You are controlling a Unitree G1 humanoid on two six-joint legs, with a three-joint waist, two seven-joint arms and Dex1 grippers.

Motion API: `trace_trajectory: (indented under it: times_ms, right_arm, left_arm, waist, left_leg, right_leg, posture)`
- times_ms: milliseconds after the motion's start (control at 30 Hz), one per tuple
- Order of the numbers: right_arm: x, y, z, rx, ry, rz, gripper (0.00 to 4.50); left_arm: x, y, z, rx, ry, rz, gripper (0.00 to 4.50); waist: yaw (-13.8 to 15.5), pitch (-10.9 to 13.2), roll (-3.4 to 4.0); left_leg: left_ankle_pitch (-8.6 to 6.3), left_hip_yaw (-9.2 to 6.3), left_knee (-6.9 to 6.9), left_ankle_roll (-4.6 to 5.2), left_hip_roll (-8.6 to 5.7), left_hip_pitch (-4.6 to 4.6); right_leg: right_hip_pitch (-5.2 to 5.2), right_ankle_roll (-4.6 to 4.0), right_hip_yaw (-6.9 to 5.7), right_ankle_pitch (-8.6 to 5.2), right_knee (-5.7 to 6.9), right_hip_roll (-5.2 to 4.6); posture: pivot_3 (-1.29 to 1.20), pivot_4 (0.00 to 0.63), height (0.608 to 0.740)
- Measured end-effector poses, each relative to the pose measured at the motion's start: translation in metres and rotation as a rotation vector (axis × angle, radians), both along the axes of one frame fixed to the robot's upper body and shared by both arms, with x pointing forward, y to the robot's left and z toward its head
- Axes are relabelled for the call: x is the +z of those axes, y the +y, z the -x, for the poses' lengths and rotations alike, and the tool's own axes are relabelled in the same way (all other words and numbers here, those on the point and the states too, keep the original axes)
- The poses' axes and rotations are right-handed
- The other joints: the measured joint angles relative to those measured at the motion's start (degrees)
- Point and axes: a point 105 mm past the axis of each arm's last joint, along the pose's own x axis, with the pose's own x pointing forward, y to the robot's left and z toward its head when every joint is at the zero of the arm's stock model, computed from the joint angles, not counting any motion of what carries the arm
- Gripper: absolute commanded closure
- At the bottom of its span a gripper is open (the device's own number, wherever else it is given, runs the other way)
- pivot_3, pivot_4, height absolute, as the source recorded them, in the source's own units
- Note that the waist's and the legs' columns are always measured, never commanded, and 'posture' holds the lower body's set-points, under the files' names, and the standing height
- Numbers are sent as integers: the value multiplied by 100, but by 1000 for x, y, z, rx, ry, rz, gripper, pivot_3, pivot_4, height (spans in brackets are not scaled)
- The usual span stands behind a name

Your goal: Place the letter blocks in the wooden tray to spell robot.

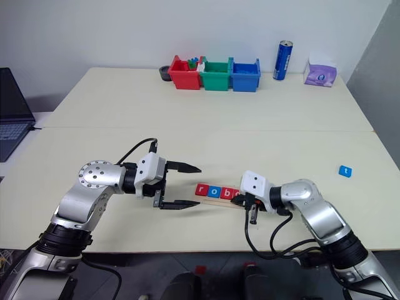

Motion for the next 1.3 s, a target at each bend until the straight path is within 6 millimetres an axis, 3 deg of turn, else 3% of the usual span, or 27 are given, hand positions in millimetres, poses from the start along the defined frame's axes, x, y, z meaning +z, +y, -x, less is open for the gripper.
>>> trace_trajectory:
  times_ms: [433, 633, 800, 1067, 1300]
  right_arm:
    - [-5, 2, -10, -24, -62, 5, 4484]
    - [19, 0, -4, -25, 33, -130, 4484]
    - [24, -16, -3, -44, 65, -115, 4484]
    - [13, -37, -16, -107, 30, -42, 4484]
    - [2, -36, -17, -93, 4, -6, 4484]
  left_arm:
    - [0, 0, 0, 2, 0, -2, 0]
    - [0, 0, 0, 1, 1, -2, 0]
    - [0, 0, 0, -3, 2, -3, 0]
    - [-1, -2, 2, -19, 6, -9, 0]
    - [-1, -2, 2, -22, 7, -10, 0]
  waist:
    - [0, 0, 0]
    - [2, 0, 0]
    - [2, 0, 0]
    - [0, 0, 0]
    - [1, 0, 0]
  left_leg:
    - [0, 0, 0, 0, 0, 1]
    - [0, -4, 0, 0, 1, 0]
    - [0, -1, 0, 0, 0, 1]
    - [0, 2, 0, 0, 0, 1]
    - [0, 1, 0, 0, 0, 0]
  right_leg:
    - [0, 0, 0, 0, 1, 0]
    - [1, 0, 0, 0, 0, -1]
    - [1, 0, 0, 0, 0, -1]
    - [1, 0, 1, 0, 0, 0]
    - [1, 0, 1, 0, 0, 0]
  posture:
    - [0, 150, 740]
    - [0, 150, 740]
    - [0, 150, 740]
    - [0, 150, 740]
    - [0, 150, 740]
